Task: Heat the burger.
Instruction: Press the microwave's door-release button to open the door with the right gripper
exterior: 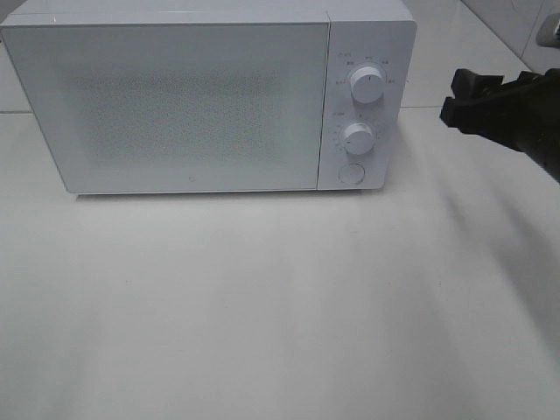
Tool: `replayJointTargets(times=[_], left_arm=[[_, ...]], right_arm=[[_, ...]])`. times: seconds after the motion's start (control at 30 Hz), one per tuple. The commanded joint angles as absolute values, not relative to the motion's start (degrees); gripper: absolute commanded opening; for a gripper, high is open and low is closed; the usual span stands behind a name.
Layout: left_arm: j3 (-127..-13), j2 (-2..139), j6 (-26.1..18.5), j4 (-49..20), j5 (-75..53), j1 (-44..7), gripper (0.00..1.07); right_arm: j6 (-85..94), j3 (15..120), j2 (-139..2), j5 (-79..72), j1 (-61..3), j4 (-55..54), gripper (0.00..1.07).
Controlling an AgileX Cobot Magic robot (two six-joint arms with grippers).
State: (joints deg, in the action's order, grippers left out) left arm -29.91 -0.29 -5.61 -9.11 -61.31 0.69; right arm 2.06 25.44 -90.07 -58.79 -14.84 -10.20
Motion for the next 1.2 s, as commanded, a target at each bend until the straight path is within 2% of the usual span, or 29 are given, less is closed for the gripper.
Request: replayJointTargets(times=[0.03, 0.2, 0.4, 0.63, 0.83, 1.0, 1.07, 1.1, 1.17, 1.2], left_arm=[[-29.7, -1.1, -5.6, -9.3, -61.1, 0.7, 1.00], [-29.7, -1.1, -5.6, -9.3, -61.1, 0.7, 1.00], [-29.7, -1.1, -5.6, -9.3, -61.1, 0.7, 1.00], [-29.7, -1.1, -5.6, -9.3, -61.1, 0.7, 1.00], [-29.7, -1.1, -5.6, -9.3, -61.1, 0.7, 1.00], [-29.7, -1.1, -5.6, -9.3, -61.1, 0.7, 1.00], [-29.7, -1.1, -5.6, -9.3, -61.1, 0.7, 1.00], [-29.7, -1.1, -5.6, -9.3, -61.1, 0.7, 1.00], [-29.7, -1.1, -5.6, -9.3, -61.1, 0.7, 1.00], [-29.7, -1.1, -5.6, -9.3, -61.1, 0.7, 1.00]], right_arm=[[6.9, 25.3, -94.2, -65.2, -19.8, -17.8, 0.70], [6.6, 25.3, -97.4, -68.8, -23.9, -22.2, 0.70], [6.6, 25.8, -101.4, -71.2, -31.9, -28.2, 0.70], [6.4, 26.2, -105.2, -71.5, -36.6, -31.3, 0.70], [4.1, 26.2, -106.2, -71.5, -37.6, -32.0, 0.70], [-6.1, 26.2, -106.2, -71.3, -37.6, -31.9, 0.67], [-17.7, 26.2, -106.2, -71.2, -37.6, -31.8, 0.61], [-17.7, 26.2, -106.2, -71.2, -37.6, -31.8, 0.61], [-30.7, 26.2, -106.2, -71.0, -37.6, -31.8, 0.53], [-30.7, 26.2, -106.2, -71.0, -37.6, -31.8, 0.53]])
